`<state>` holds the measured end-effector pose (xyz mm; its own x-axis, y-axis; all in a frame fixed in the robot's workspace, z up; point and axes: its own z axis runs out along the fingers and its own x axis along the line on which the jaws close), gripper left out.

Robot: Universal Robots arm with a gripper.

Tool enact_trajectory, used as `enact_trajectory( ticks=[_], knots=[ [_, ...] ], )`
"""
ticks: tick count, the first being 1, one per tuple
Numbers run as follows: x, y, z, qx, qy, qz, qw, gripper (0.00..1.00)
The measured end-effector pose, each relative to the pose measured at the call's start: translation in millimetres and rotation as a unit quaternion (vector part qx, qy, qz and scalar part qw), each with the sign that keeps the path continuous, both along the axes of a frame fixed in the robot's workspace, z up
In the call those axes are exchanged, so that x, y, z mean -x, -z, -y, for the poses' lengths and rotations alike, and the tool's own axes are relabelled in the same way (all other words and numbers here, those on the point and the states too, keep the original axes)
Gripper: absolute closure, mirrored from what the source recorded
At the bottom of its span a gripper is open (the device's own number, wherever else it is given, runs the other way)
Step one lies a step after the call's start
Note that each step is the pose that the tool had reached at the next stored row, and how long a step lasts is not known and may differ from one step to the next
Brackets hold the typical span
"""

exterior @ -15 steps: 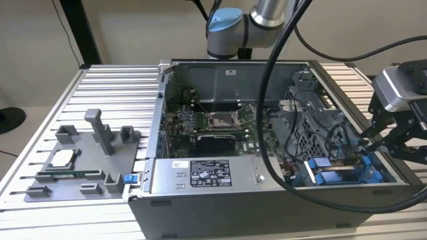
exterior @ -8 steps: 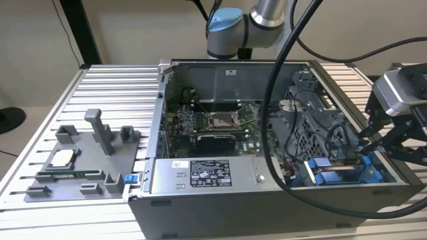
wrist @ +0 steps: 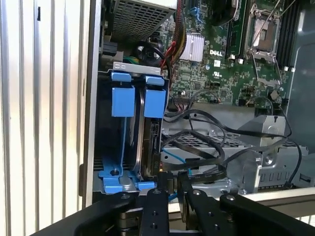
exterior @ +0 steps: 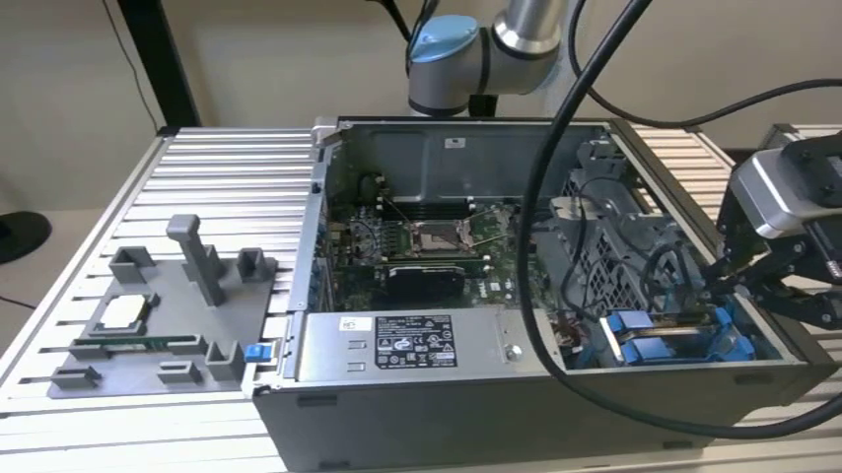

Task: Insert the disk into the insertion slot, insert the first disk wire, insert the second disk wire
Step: 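Insert the second disk wire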

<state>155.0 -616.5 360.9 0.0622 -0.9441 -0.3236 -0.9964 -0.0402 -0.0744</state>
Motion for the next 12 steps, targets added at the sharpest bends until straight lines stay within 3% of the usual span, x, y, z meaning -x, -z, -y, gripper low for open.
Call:
enact_trajectory(
  ticks=[4,12],
  knots=[
    [0.0,1.0,0.1,-0.0038,-0.001,0.0001,1.0000,1.00],
    [0.0,-4.3,0.2,-0.0275,-0.001,0.0001,0.9996,1.00]
  ],
)
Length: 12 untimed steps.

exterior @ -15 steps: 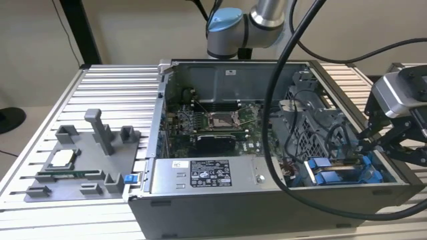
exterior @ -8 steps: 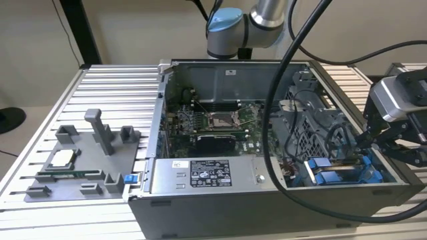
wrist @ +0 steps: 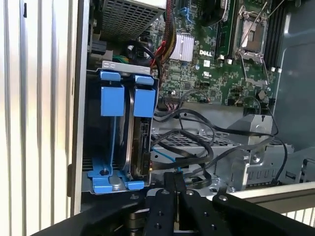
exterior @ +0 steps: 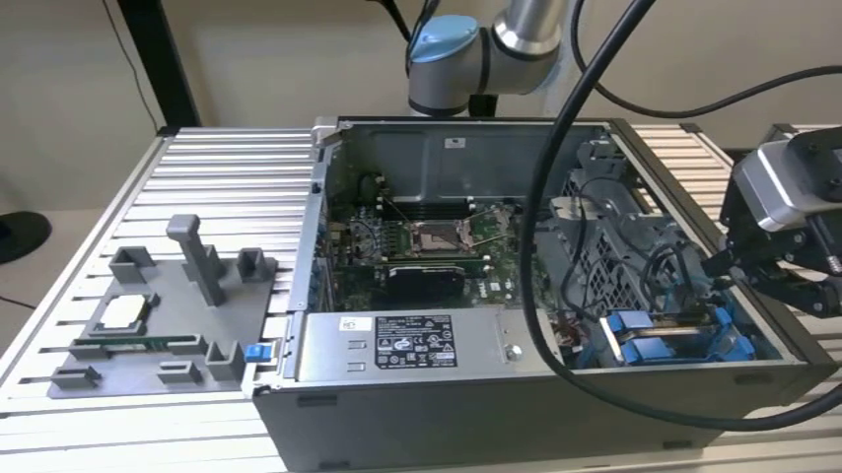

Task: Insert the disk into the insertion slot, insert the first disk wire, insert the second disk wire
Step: 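Insert the second disk wire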

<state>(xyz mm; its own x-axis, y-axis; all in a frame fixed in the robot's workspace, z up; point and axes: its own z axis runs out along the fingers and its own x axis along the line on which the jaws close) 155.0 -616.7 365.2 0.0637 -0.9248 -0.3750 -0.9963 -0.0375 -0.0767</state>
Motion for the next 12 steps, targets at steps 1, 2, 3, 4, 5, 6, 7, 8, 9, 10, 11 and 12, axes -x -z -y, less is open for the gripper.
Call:
enact_trajectory(
  ticks=[1,2,3,4,5,6,7,8,9,10,11,12],
  knots=[
    [0.0,-1.3,0.7,-0.0033,0.000,-0.0001,1.0000,1.00],
    [0.0,-2.1,1.4,-0.0064,0.000,-0.0003,1.0000,1.00],
    [0.0,-2.3,1.7,-0.0073,0.000,-0.0003,1.0000,1.00],
    [0.0,-2.3,1.7,-0.0073,0.000,-0.0004,1.0000,1.00],
    [0.0,-2.2,1.7,-0.0074,0.000,-0.0004,1.0000,0.00],
    [0.0,-2.3,1.6,-0.0073,0.000,-0.0004,1.0000,0.00],
    [0.0,-2.2,1.7,-0.0073,0.001,-0.0004,1.0000,0.00],
    [0.0,-2.2,1.8,-0.0074,0.004,-0.0008,1.0000,0.00],
    [0.0,-2.1,2.3,-0.0074,0.008,-0.0015,0.9999,0.00],
    [0.0,-2.2,2.9,-0.0074,0.011,-0.0026,0.9999,0.00],
    [0.0,-2.2,3.4,-0.0073,0.013,-0.0038,0.9999,0.00],
    [0.0,-2.1,4.1,-0.0073,0.014,-0.0054,0.9999,0.00]
  ],
)
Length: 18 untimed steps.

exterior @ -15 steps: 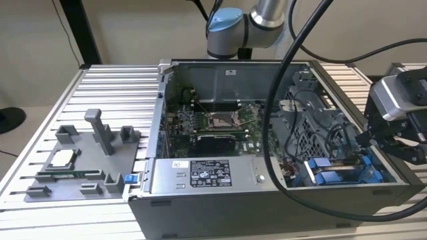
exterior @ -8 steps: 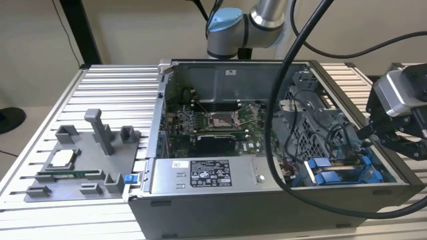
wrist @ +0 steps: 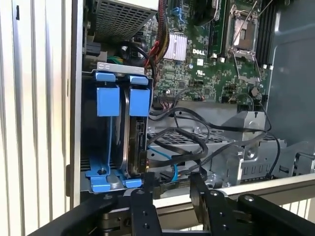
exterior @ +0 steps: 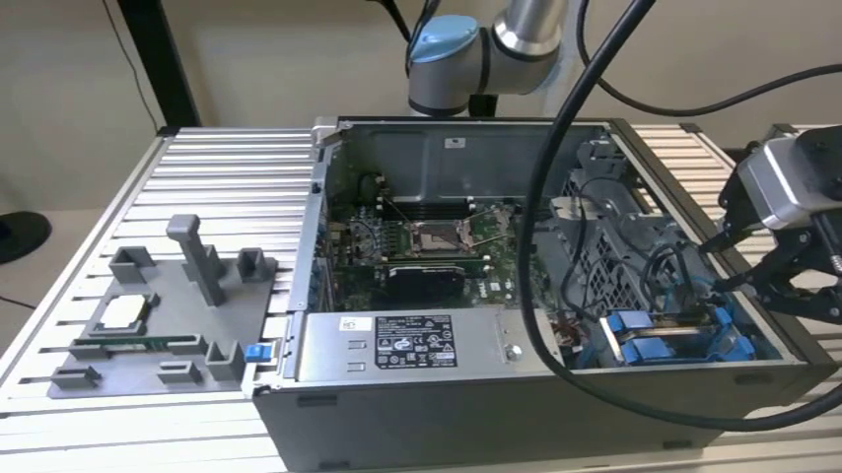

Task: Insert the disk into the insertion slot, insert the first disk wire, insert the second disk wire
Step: 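Insert the second disk wire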

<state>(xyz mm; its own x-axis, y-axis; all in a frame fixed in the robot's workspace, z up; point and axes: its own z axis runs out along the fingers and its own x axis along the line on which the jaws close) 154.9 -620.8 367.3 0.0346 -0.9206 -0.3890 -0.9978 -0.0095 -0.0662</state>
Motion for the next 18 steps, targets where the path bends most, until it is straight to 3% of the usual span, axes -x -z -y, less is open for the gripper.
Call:
enact_trajectory(
  ticks=[2,4,5,13,18],
  knots=[
    [-0.2,0.0,2.0,0.0000,0.001,-0.0064,1.0000,0.00],
    [-1.5,0.5,4.9,-0.0001,0.001,-0.0152,0.9999,0.00],
    [-3.1,0.9,6.5,-0.0003,0.001,-0.0173,0.9998,0.00],
    [-23.4,5.2,16.7,-0.0011,0.001,-0.0195,0.9998,0.00],
    [-25.3,8.1,17.3,-0.0013,0.003,-0.0203,0.9998,0.00]
  ],
)
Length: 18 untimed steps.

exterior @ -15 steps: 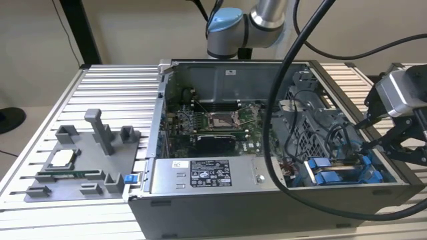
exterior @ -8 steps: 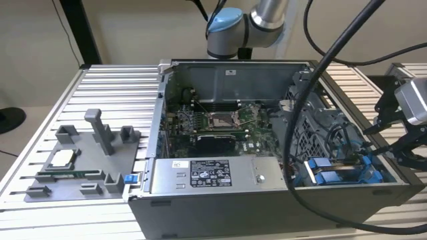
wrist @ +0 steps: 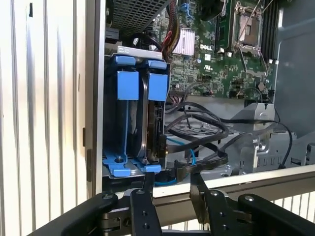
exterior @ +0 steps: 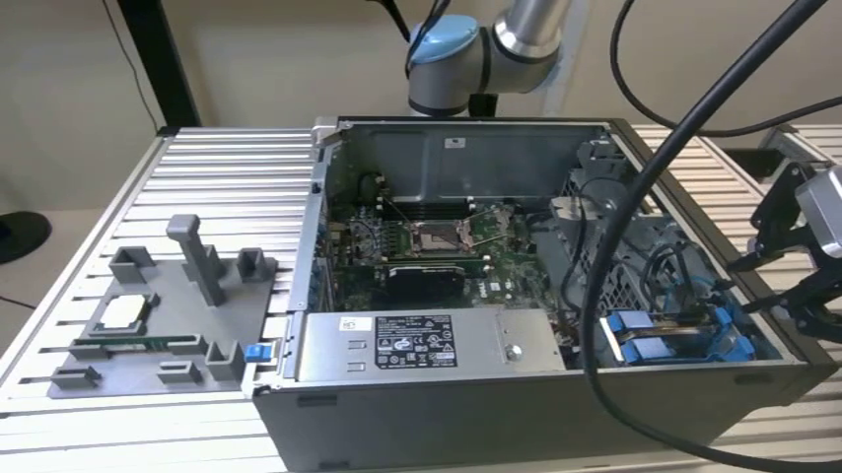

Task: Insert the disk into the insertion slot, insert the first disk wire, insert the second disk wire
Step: 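Insert the second disk wire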

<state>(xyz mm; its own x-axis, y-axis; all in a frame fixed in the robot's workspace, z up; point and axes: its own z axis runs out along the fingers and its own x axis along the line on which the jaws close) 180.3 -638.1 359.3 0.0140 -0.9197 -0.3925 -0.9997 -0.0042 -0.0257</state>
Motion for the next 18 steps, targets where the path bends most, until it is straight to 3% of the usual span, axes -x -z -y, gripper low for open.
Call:
enact_trajectory(
  ticks=[5,7,11,18],
  knots=[
    [-1.7,6.0,0.0,-0.0004,0.007,-0.0022,1.0000,0.00],
    [-1.8,6.9,0.0,-0.0006,0.014,-0.0058,0.9999,0.00],
    [-1.8,7.6,0.0,-0.0021,0.027,-0.0176,0.9995,0.00],
    [-1.8,8.3,-0.5,-0.0063,0.039,-0.0416,0.9983,0.00]
  ],
)
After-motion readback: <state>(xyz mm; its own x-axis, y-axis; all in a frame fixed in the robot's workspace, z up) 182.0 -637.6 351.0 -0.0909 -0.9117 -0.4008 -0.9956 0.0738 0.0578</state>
